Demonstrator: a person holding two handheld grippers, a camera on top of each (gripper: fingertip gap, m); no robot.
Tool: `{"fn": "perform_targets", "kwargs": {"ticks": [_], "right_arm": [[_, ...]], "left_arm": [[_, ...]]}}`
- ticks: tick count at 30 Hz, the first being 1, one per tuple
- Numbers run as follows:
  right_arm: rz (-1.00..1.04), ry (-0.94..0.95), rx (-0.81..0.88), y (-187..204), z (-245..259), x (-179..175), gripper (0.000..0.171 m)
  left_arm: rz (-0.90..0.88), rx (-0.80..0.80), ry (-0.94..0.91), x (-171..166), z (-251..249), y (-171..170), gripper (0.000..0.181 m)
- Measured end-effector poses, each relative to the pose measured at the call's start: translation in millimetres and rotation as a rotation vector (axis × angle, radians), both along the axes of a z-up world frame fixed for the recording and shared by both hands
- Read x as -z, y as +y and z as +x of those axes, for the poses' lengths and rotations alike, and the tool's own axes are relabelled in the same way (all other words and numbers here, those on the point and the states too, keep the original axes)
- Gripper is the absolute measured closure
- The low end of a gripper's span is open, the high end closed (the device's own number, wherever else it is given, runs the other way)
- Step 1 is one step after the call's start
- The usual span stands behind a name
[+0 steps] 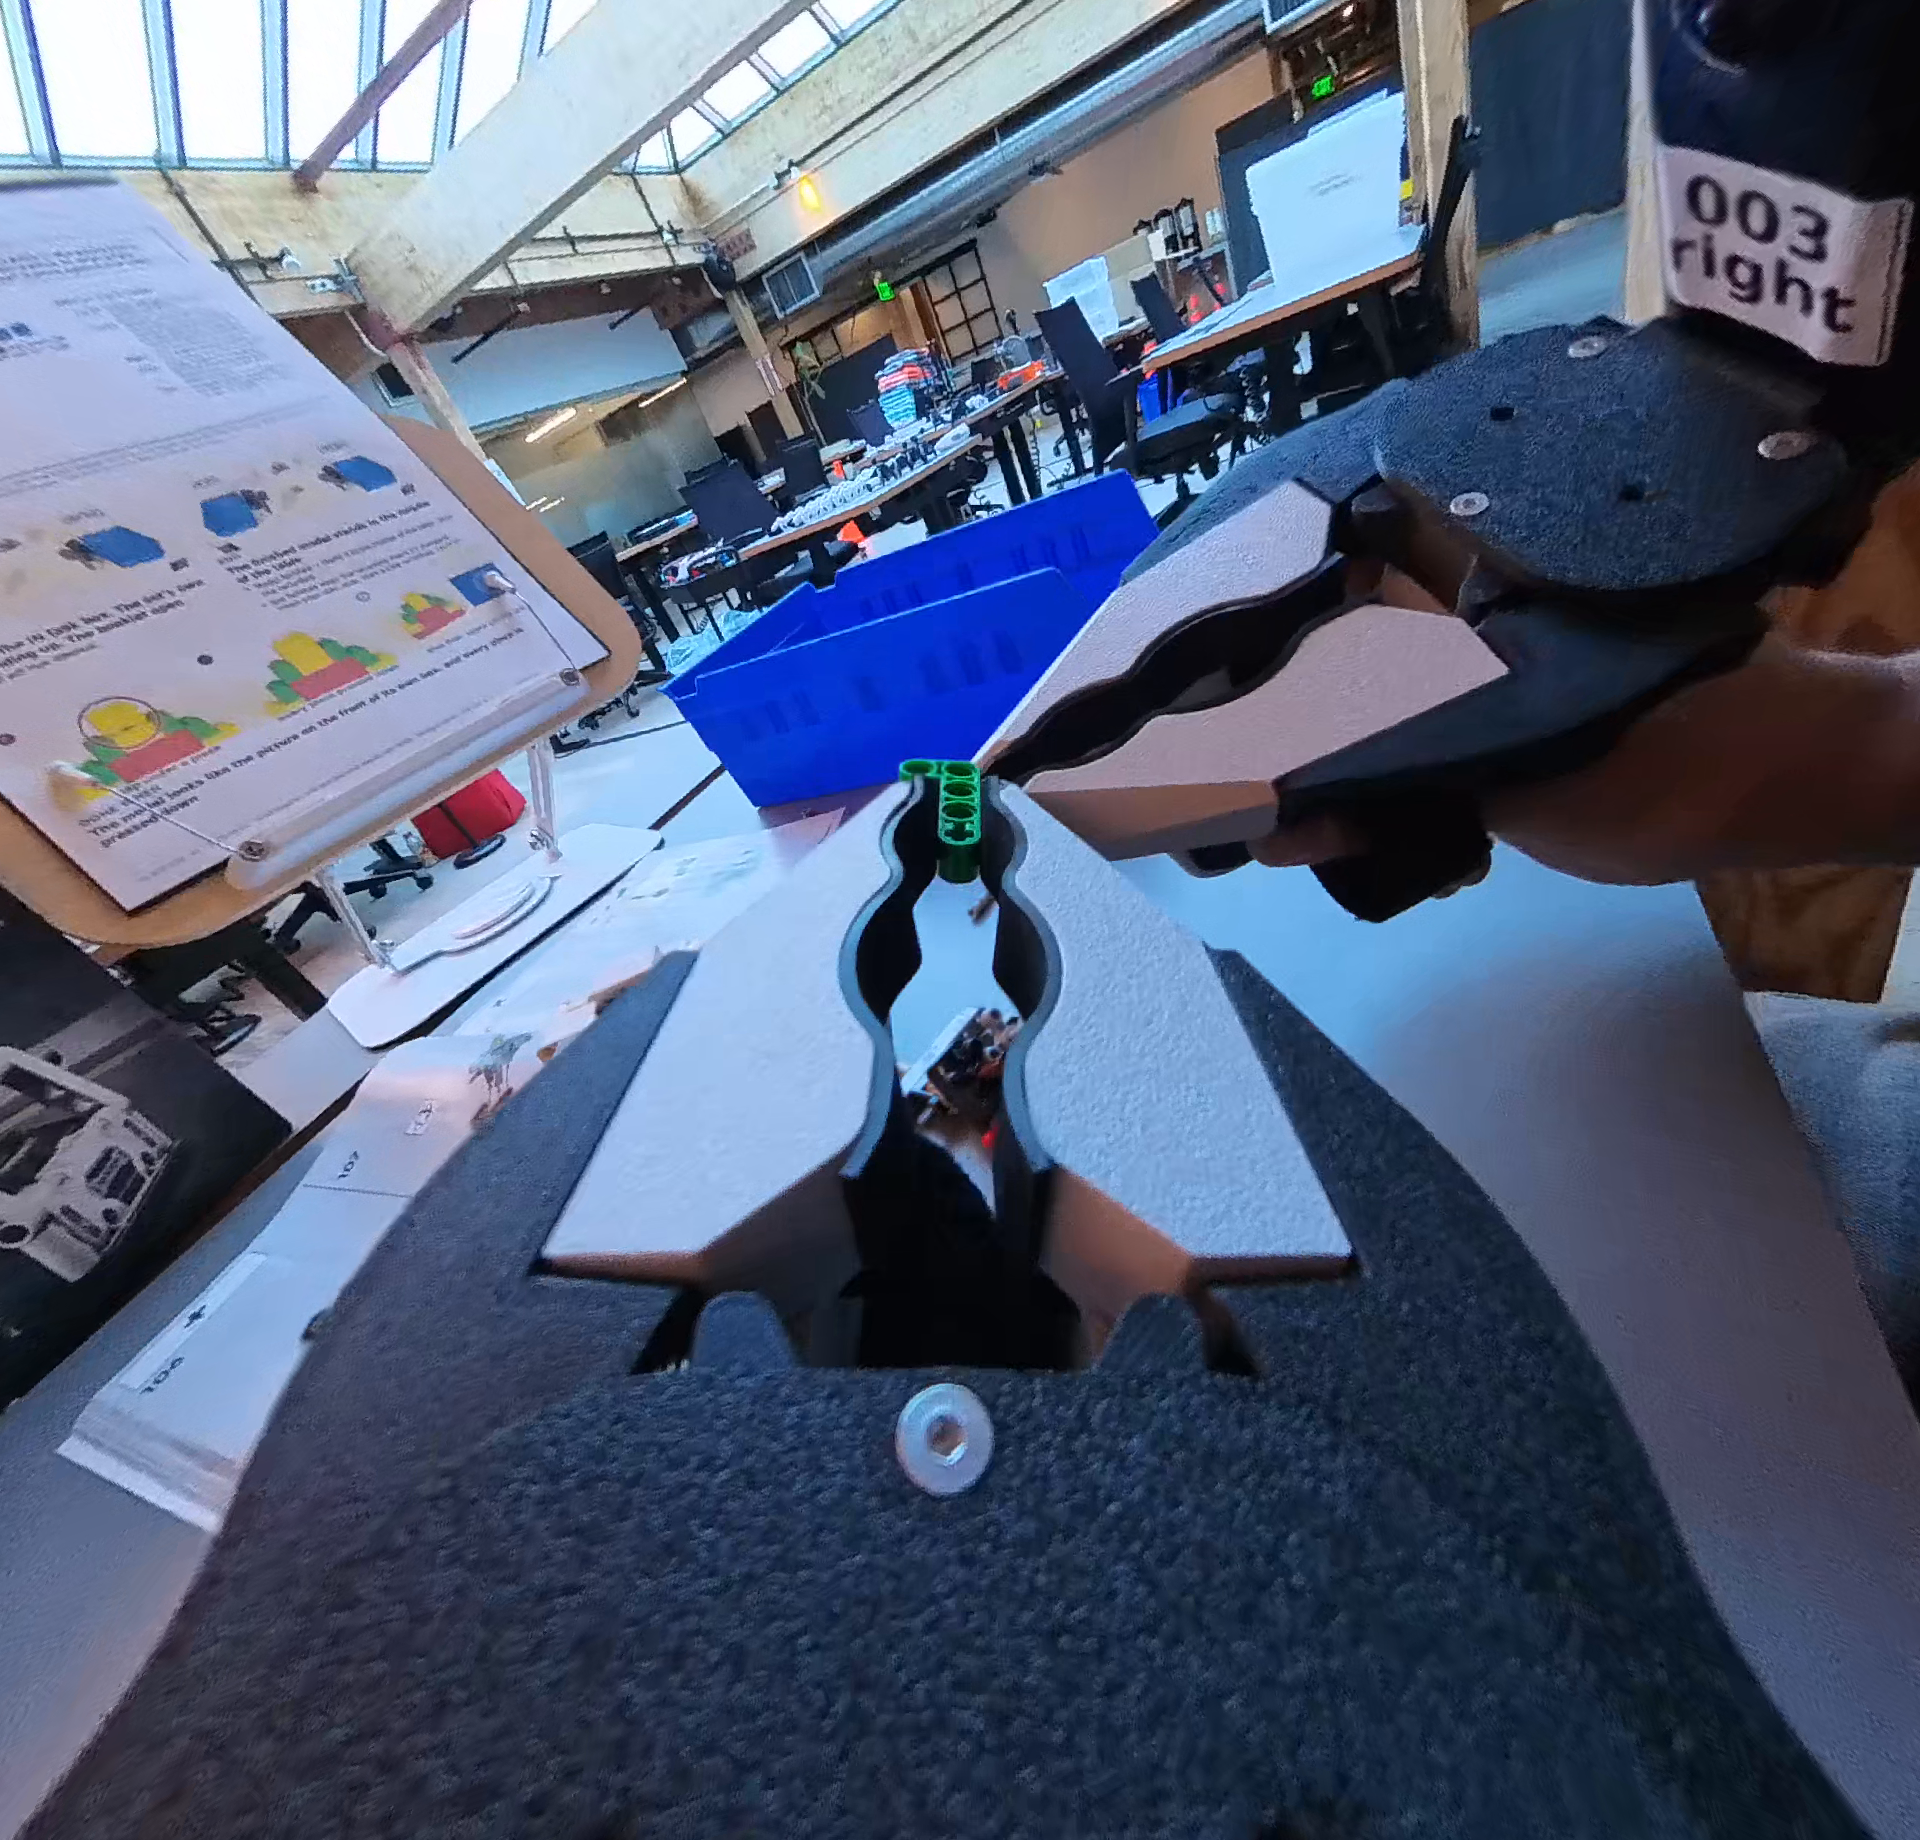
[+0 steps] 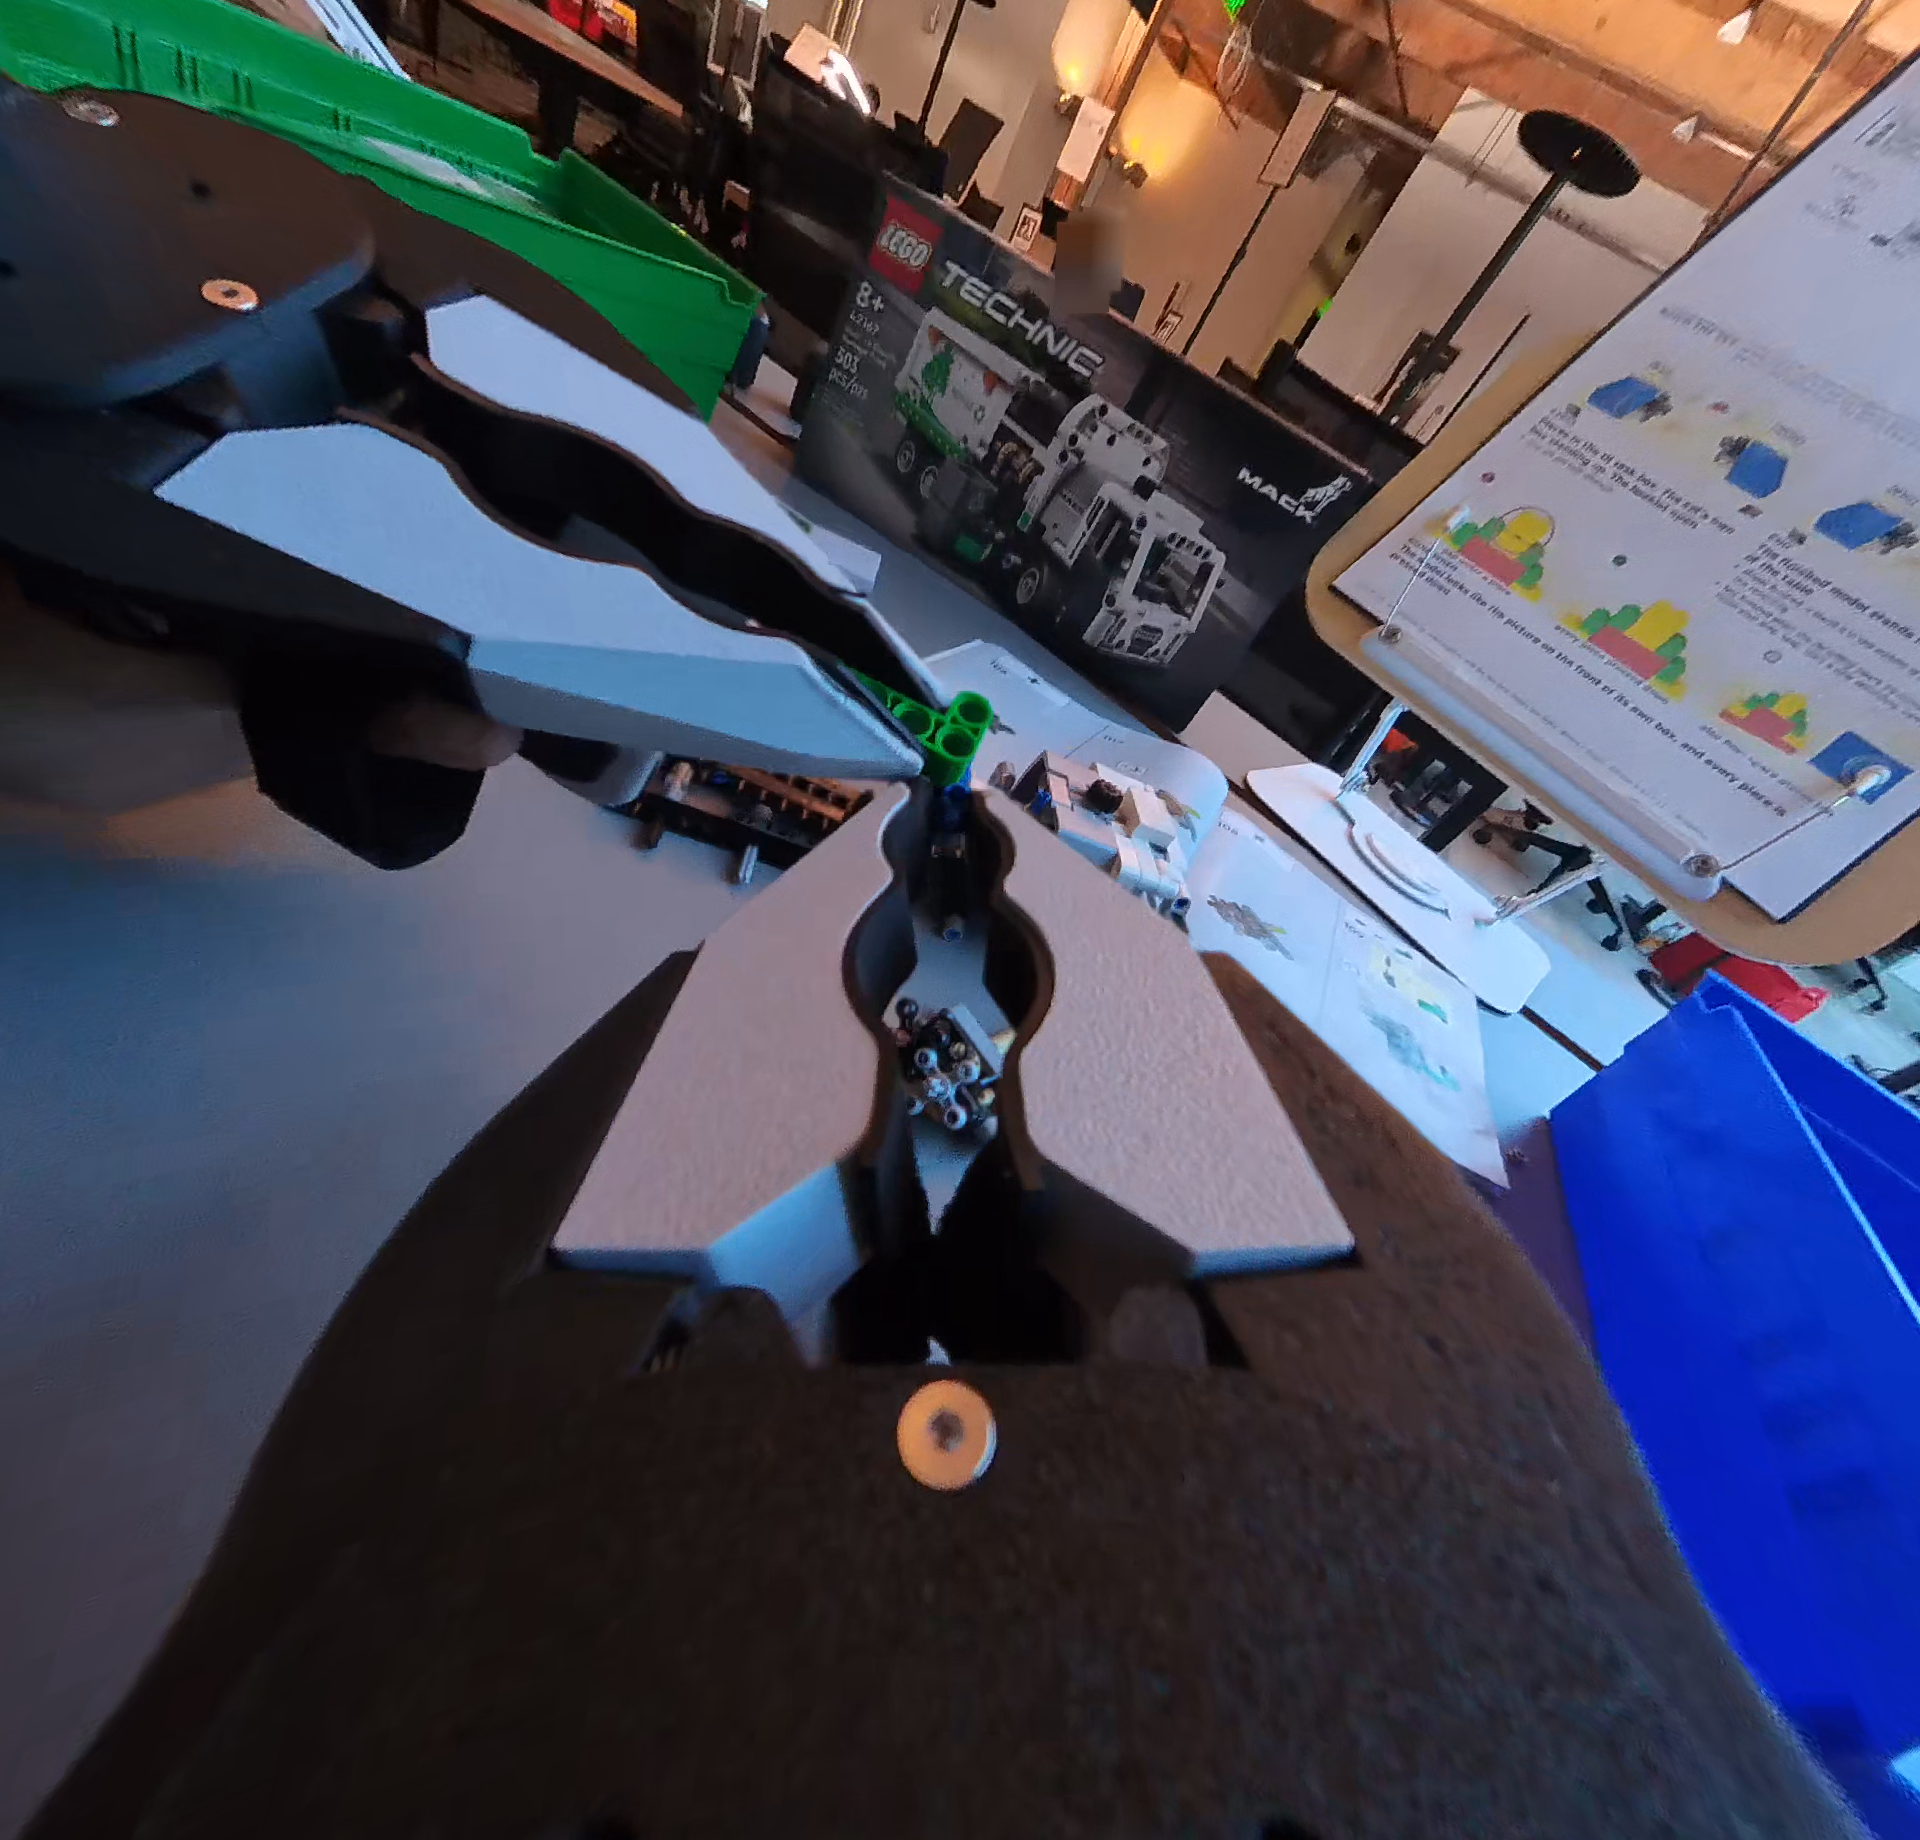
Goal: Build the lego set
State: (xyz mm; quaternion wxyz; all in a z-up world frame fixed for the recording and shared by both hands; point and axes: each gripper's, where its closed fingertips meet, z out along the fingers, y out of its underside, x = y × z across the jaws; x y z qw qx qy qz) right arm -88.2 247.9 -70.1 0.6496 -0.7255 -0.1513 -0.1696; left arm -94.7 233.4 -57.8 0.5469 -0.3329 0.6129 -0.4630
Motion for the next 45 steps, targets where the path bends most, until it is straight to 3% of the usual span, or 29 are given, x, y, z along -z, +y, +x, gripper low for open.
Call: {"fn": "perform_targets", "kwargs": {"ticks": [7, 15, 23, 33, 36, 41, 45], "right_arm": [[0.008, -0.201, 0.037, -10, -6, -1, 0.167], [-0.08, -0.151, 0.042, -12, 6, 7, 0.166], [-0.118, -0.249, 0.08, -5, 2, 7, 0.166], [-0.079, -0.255, 0.102, -4, -1, 1, 0.166], [-0.072, -0.264, 0.099, -6, 0, 4, 0.166], [-0.067, -0.285, 0.138, -5, 7, -2, 0.166], [-0.02, -0.301, 0.158, 1, -4, -30, 0.167]], "left_arm": [[-0.018, 0.006, 0.016, 0, 0, -2, 0.177], [-0.137, 0.055, 0.078, 9, 4, 2, 0.176], [-0.453, 0.183, 0.14, 8, 6, 3, 0.176], [-0.496, 0.181, 0.144, 6, 6, 9, 0.176], [-0.612, 0.208, 0.152, 5, 7, 15, 0.176], [-1.033, 0.407, 0.142, -15, 0, 20, 0.177], [-1.058, 0.467, 0.086, -24, -4, 20, 0.176]]}}
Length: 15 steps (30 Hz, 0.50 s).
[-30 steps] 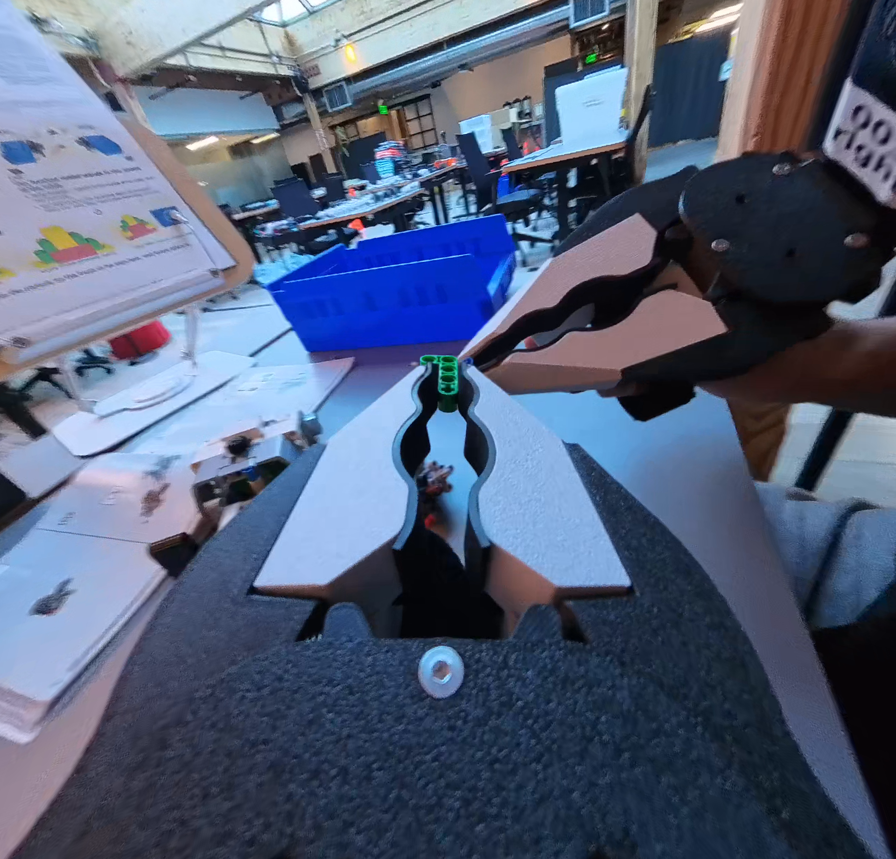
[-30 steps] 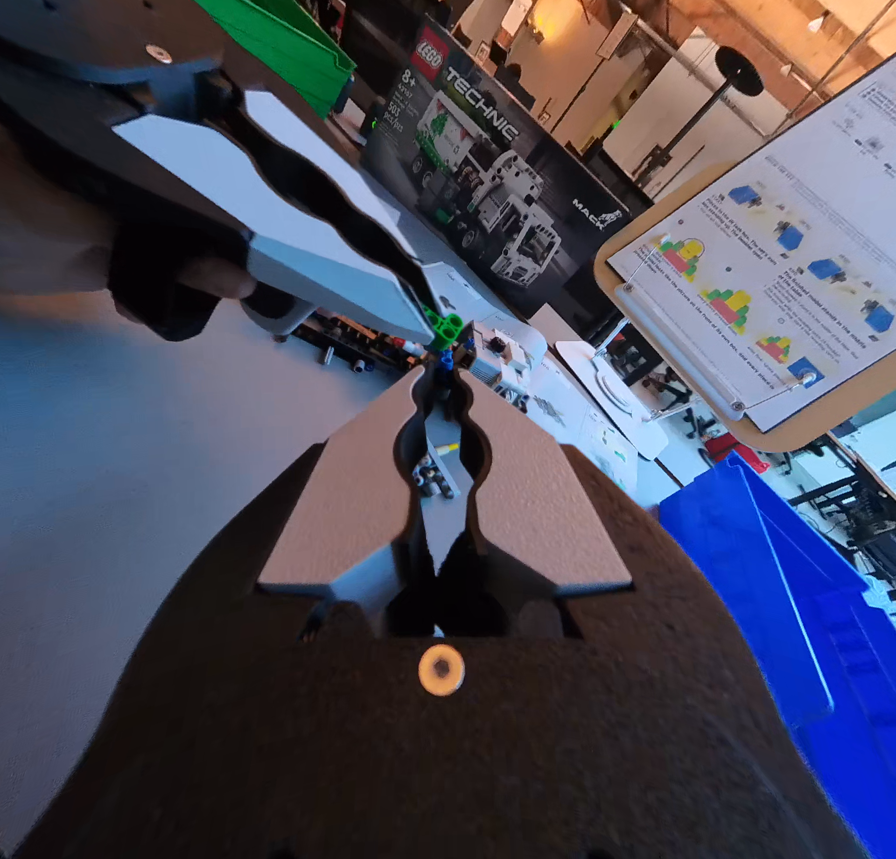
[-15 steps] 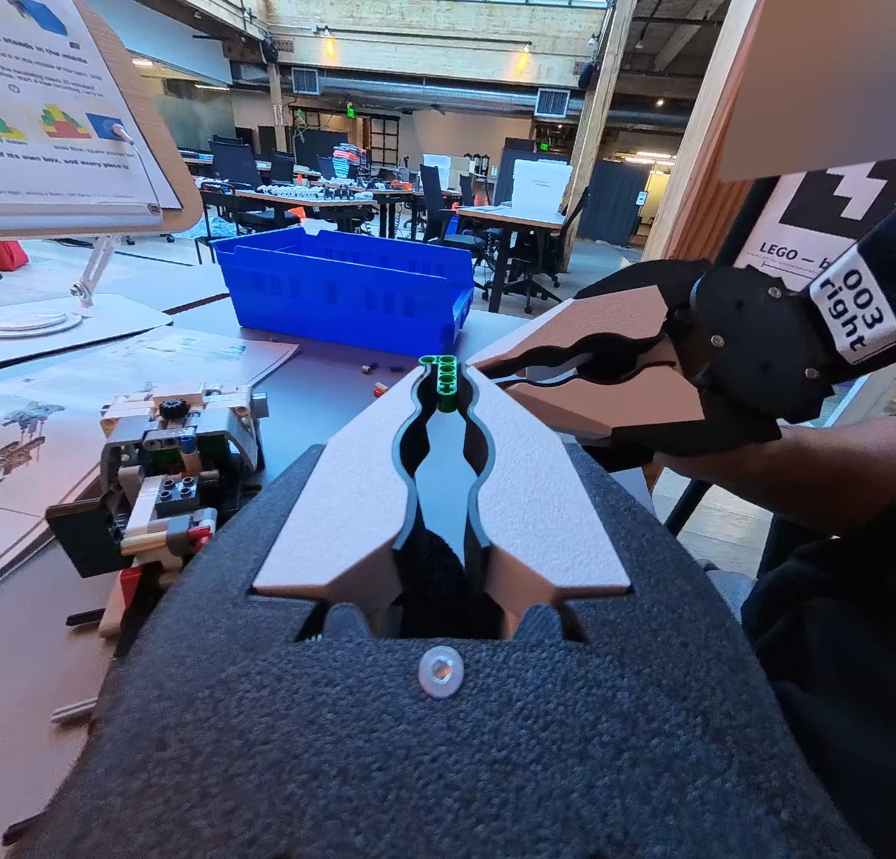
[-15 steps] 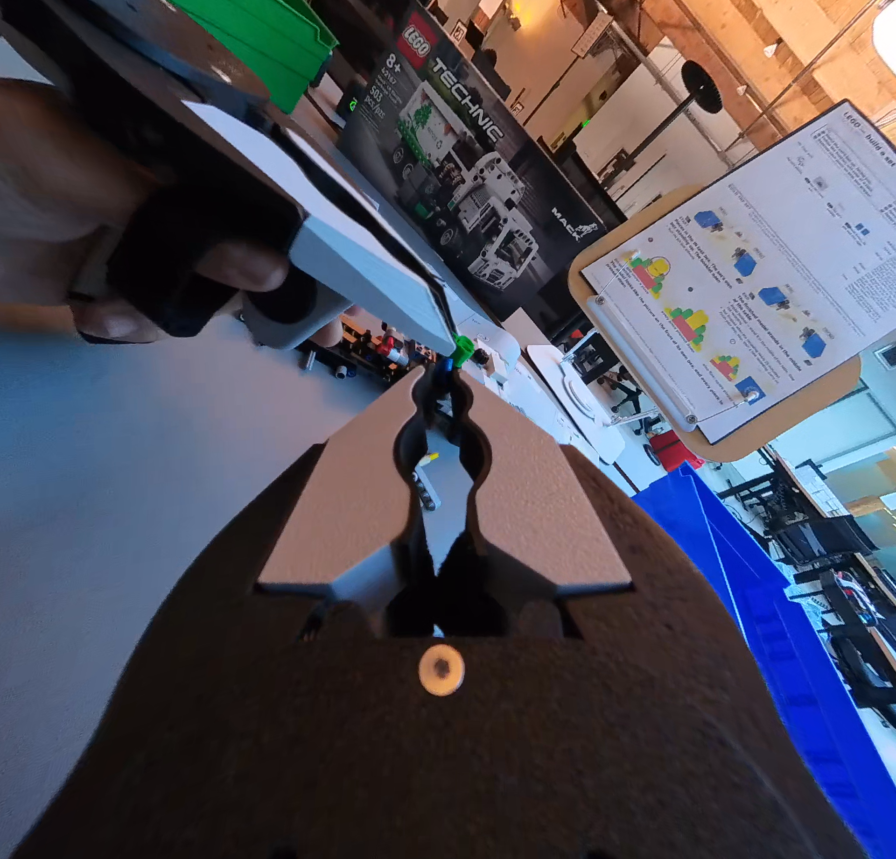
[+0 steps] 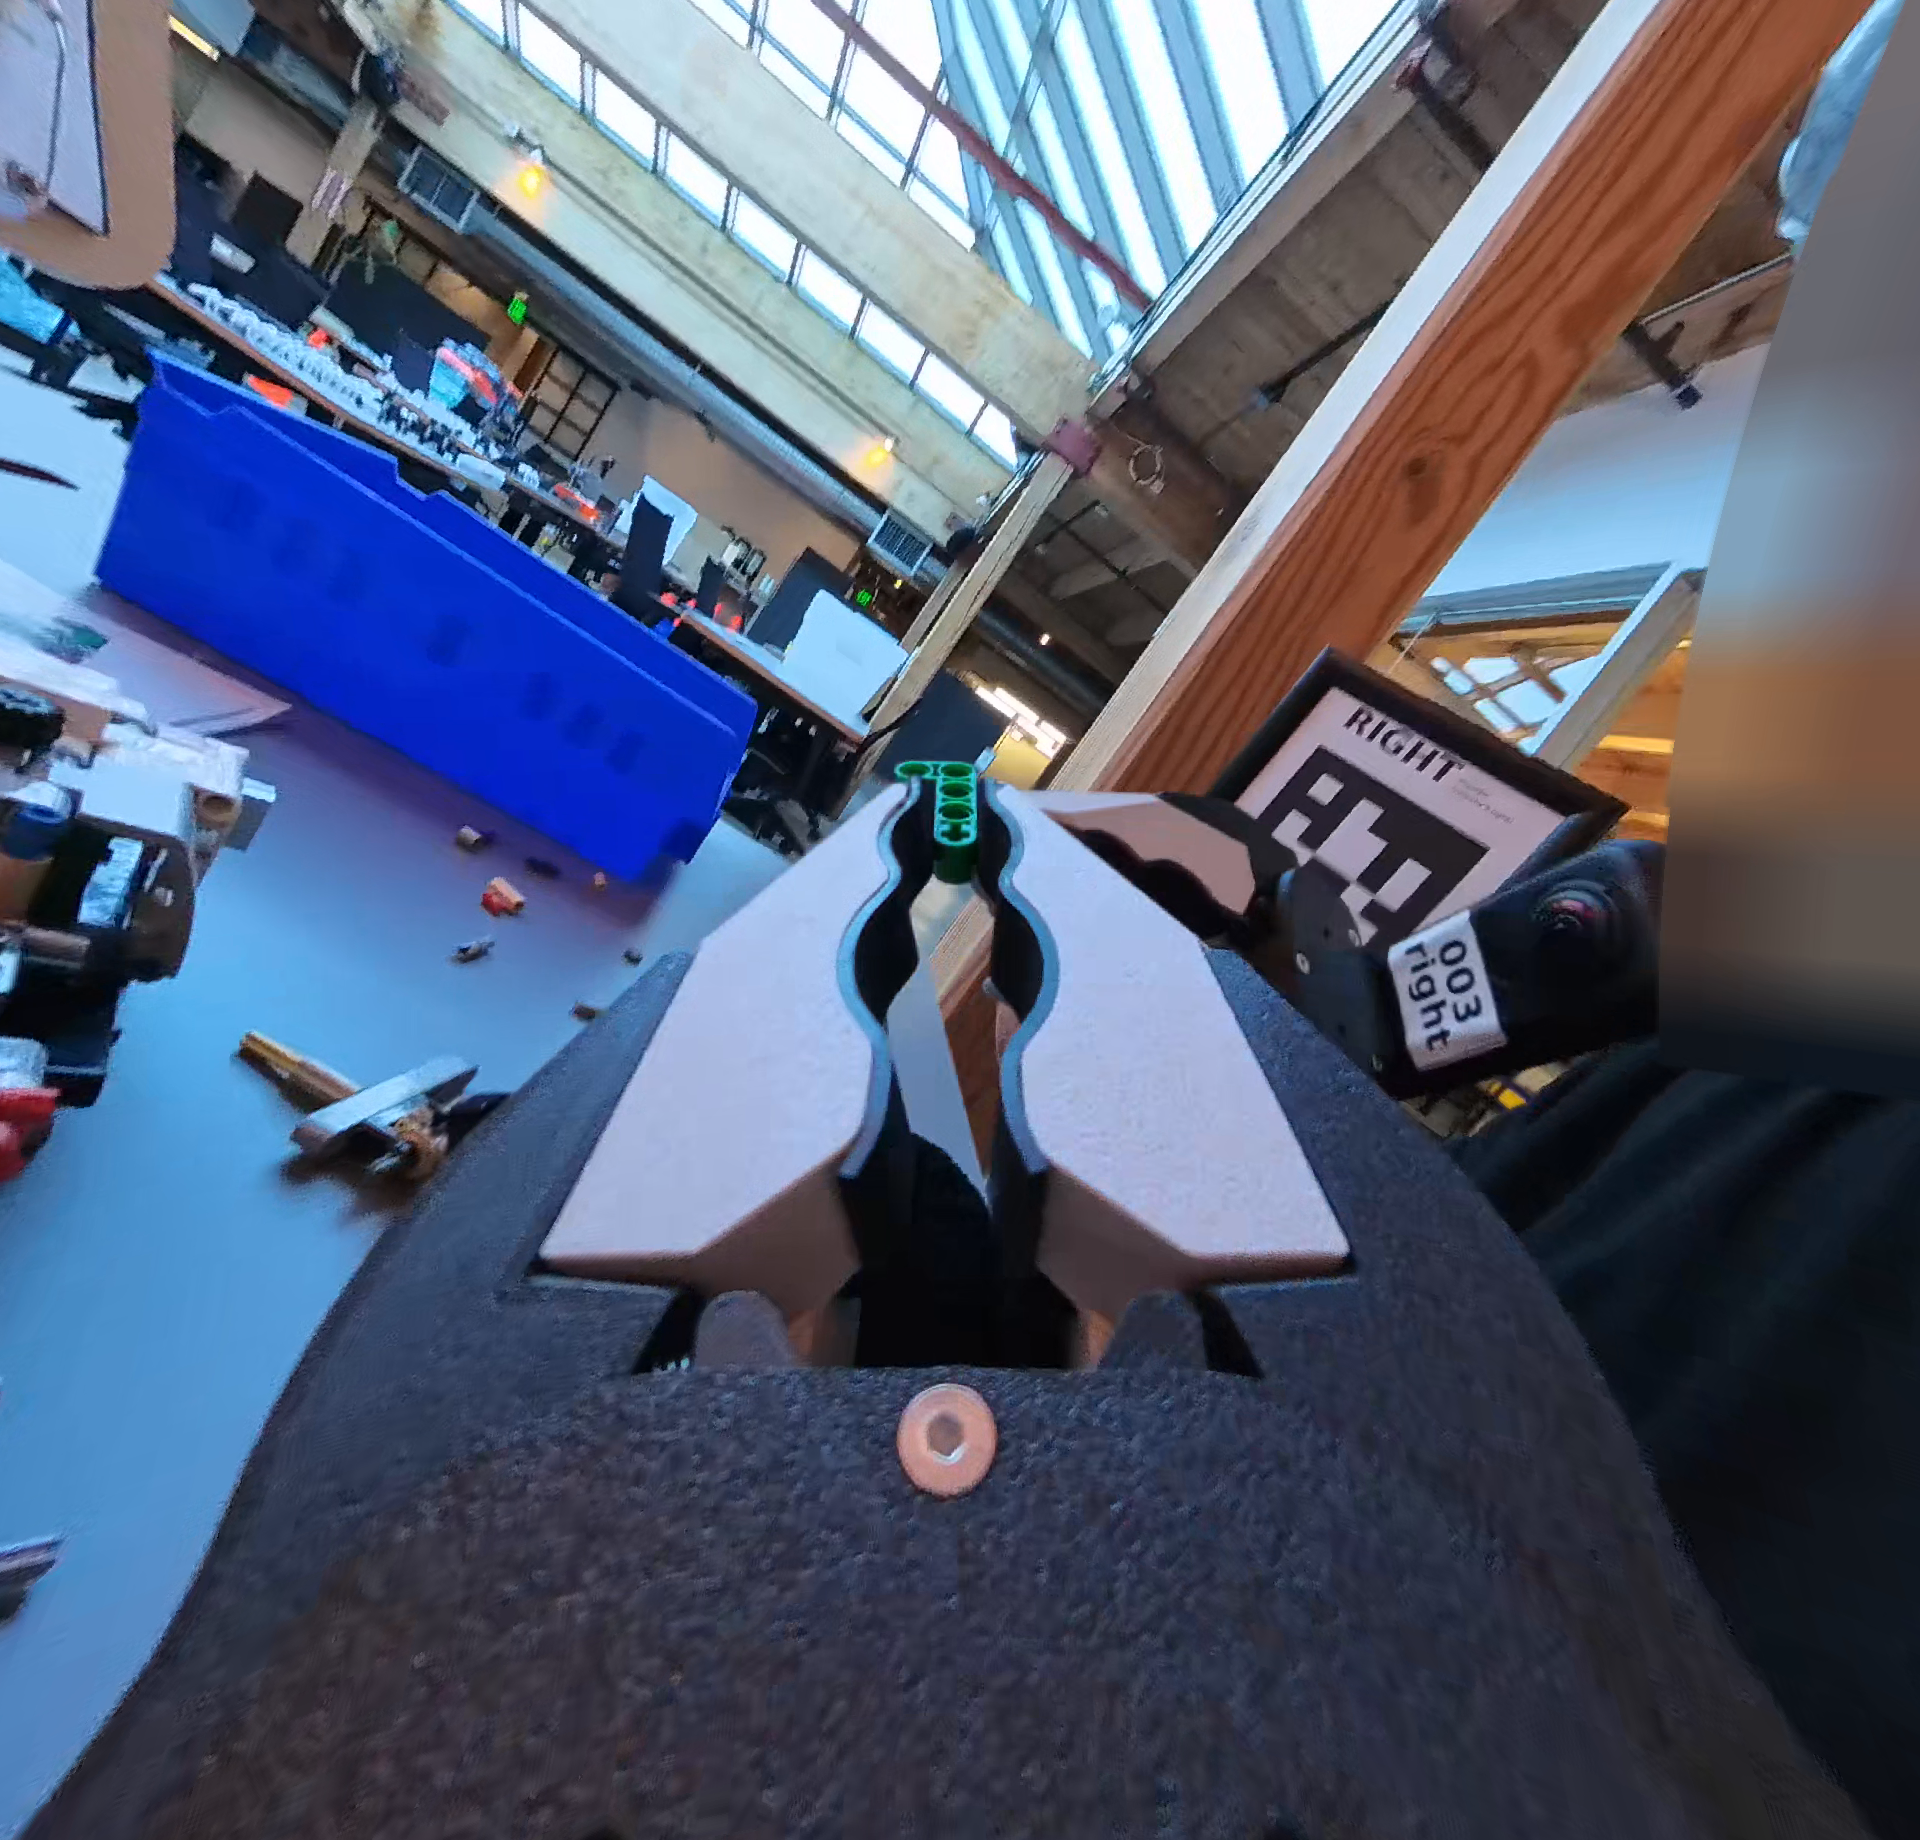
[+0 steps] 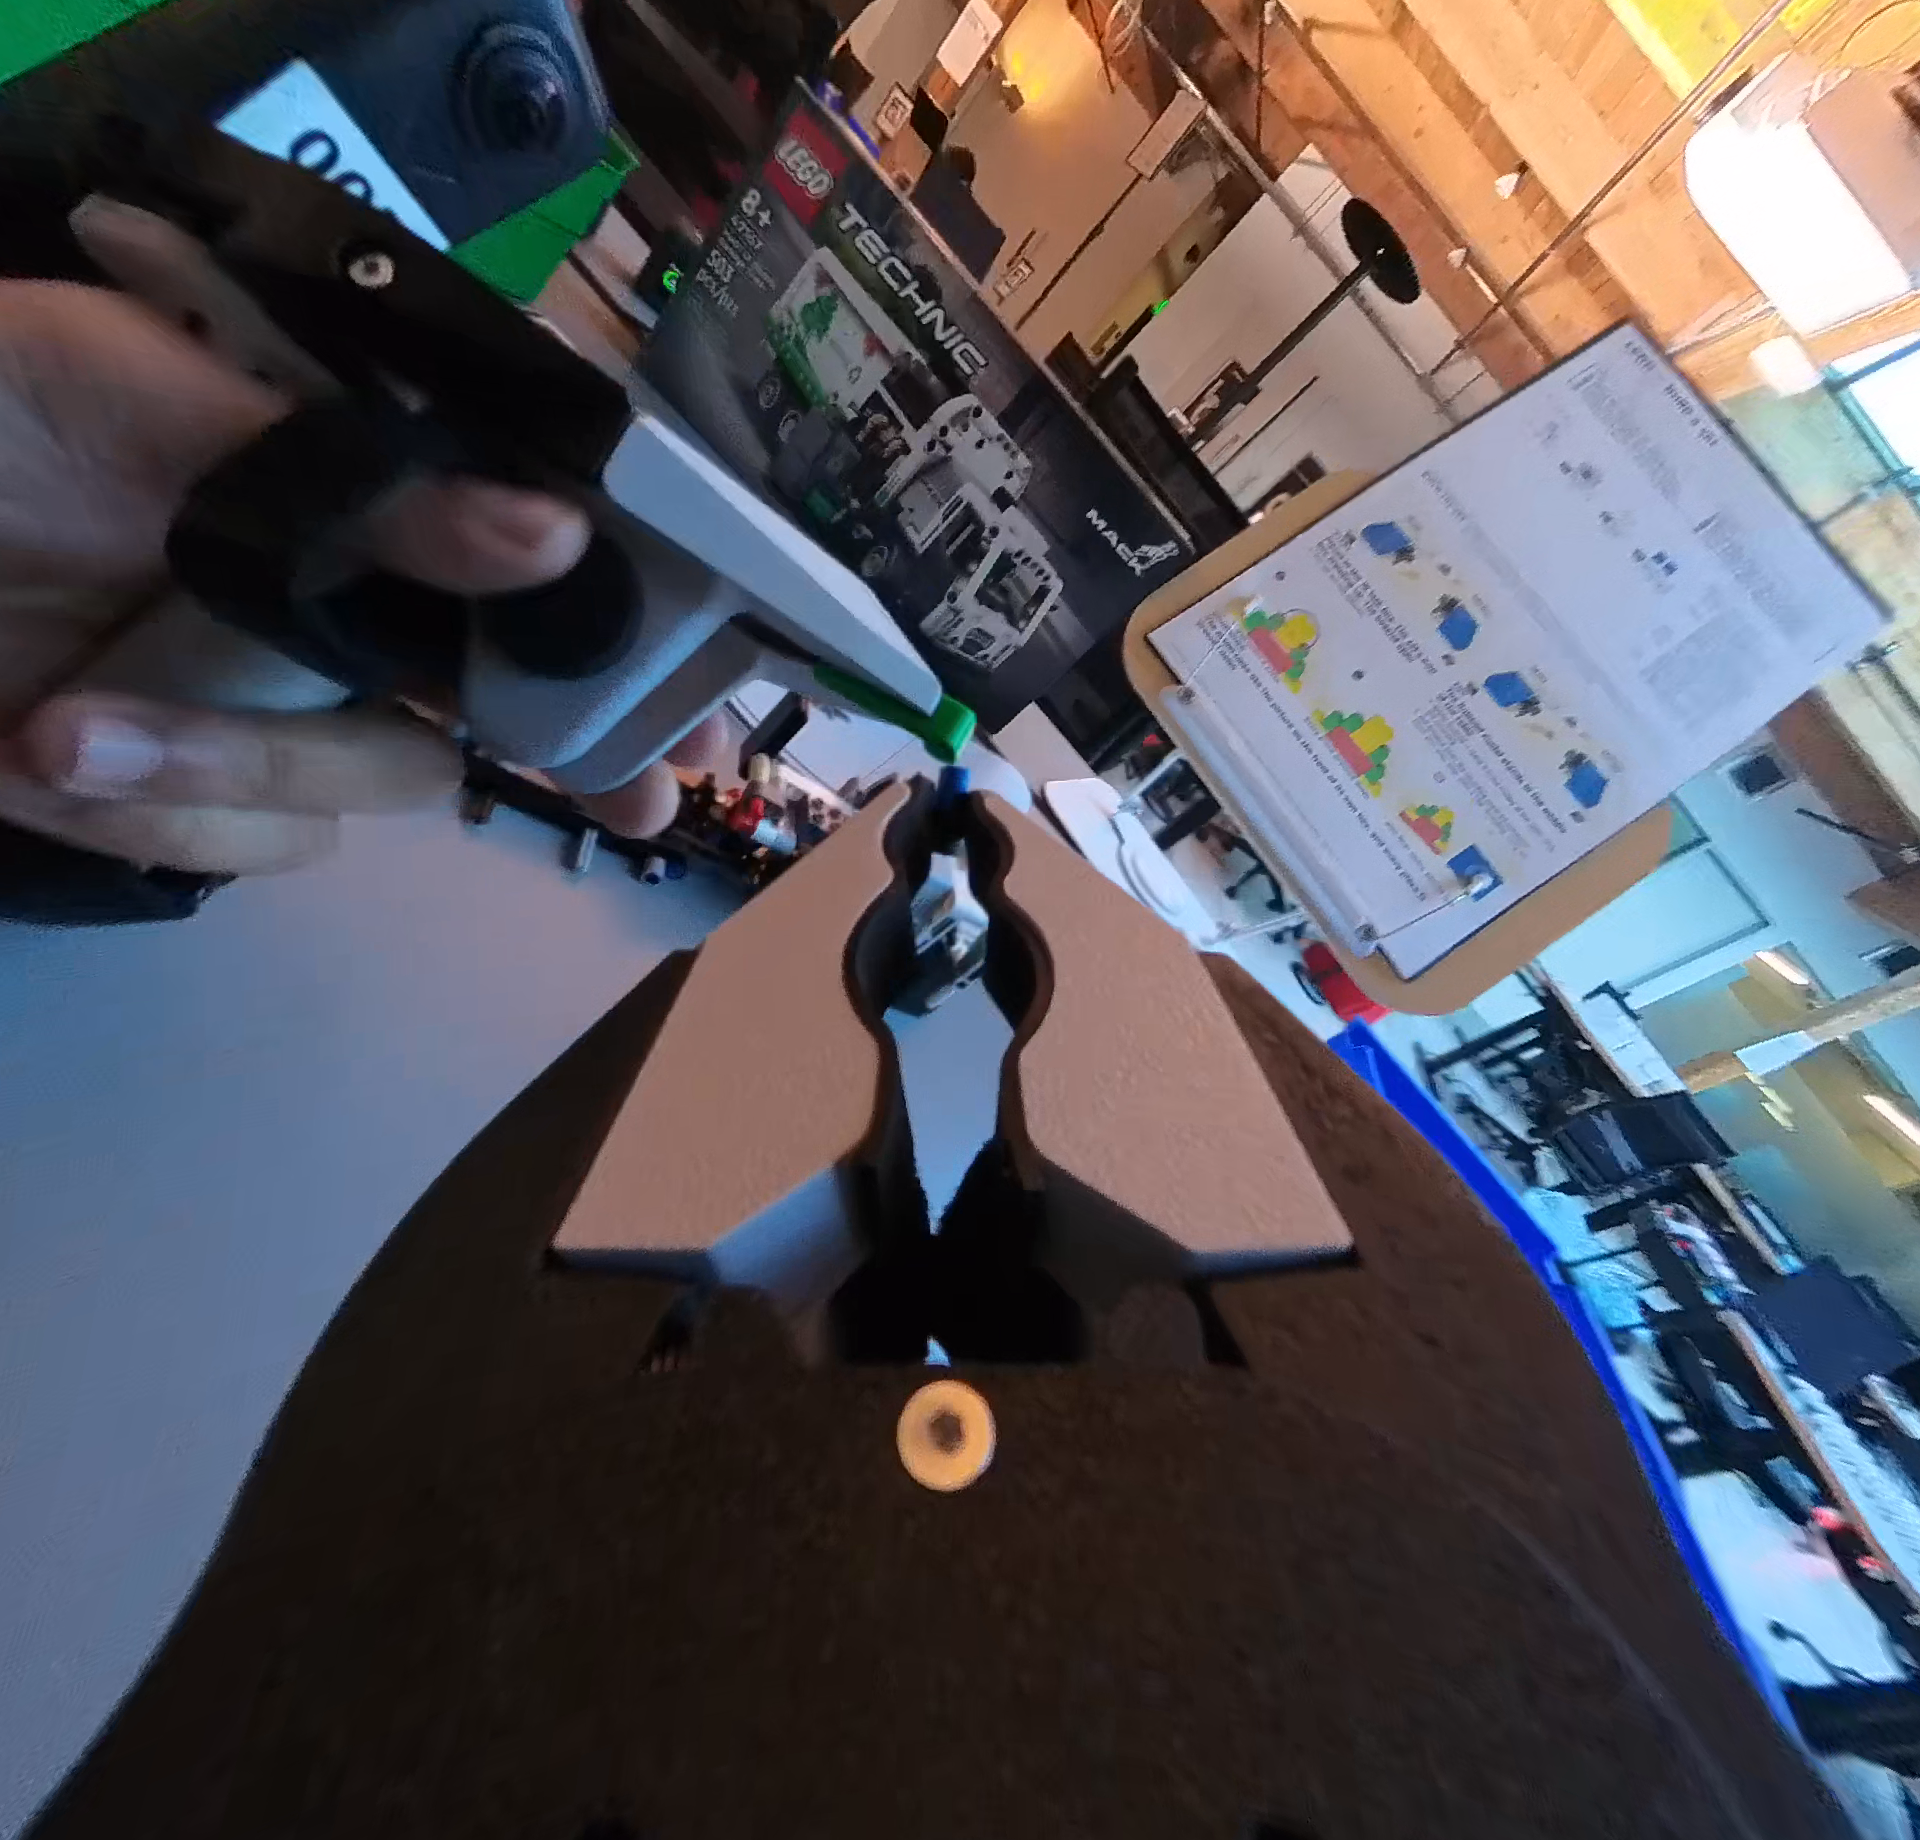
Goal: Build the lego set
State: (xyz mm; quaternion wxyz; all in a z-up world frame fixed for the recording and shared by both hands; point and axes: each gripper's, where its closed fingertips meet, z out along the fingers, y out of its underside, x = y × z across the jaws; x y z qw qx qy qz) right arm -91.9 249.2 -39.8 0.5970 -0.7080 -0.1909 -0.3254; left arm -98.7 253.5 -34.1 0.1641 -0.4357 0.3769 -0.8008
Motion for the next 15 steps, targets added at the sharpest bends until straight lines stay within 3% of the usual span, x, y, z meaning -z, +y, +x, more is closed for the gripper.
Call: {"fn": "perform_targets", "kwargs": {"ticks": [7, 15], "right_arm": [[-0.055, -0.043, 0.091, 15, -3, -5, 0.166], [-0.047, -0.025, 0.117, 20, -2, -2, 0.167]], "left_arm": [[-0.147, -0.019, -0.034, -8, -2, 17, 0.176], [-0.115, -0.029, -0.029, -7, -1, 13, 0.177]]}}
